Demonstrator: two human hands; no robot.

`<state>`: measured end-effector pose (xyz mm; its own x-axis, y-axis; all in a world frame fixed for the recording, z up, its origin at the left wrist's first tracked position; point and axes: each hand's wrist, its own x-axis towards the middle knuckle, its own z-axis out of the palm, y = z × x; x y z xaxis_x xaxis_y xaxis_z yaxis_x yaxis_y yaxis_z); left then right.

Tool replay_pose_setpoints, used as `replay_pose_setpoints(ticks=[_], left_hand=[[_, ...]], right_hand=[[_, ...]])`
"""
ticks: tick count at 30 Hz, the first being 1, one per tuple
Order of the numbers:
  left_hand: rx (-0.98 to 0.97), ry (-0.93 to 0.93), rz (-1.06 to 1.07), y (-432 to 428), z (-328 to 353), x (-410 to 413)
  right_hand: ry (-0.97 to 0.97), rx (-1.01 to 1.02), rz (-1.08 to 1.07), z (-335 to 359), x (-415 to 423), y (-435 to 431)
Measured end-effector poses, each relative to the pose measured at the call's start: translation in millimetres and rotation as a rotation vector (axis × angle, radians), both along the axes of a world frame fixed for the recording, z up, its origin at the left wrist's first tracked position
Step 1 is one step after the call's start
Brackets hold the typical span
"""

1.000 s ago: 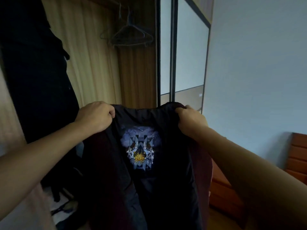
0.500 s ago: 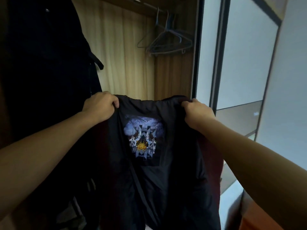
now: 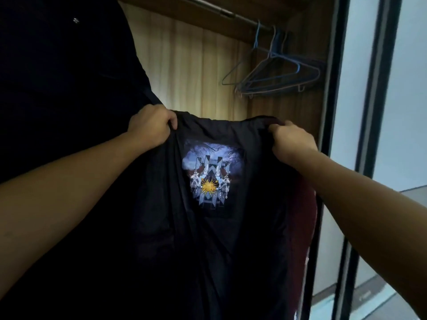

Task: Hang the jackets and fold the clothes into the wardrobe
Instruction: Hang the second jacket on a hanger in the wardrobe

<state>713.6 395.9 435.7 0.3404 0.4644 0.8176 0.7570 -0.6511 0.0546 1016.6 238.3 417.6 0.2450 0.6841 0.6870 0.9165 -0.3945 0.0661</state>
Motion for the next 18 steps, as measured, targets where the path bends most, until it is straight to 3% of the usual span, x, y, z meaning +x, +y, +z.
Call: replay_pose_setpoints(ticks=[11, 18], left_hand=[[0.132, -0.145, 0.155, 73.1, 87.2, -4.6], [0.132, -0.146, 0.174, 124.3, 85.3, 6.9]], right_hand=[[-0.216, 0.085, 0.072, 95.1, 14.1, 103.0], [-0.246, 0.105, 0.055, 112.9, 32.0, 174.8]])
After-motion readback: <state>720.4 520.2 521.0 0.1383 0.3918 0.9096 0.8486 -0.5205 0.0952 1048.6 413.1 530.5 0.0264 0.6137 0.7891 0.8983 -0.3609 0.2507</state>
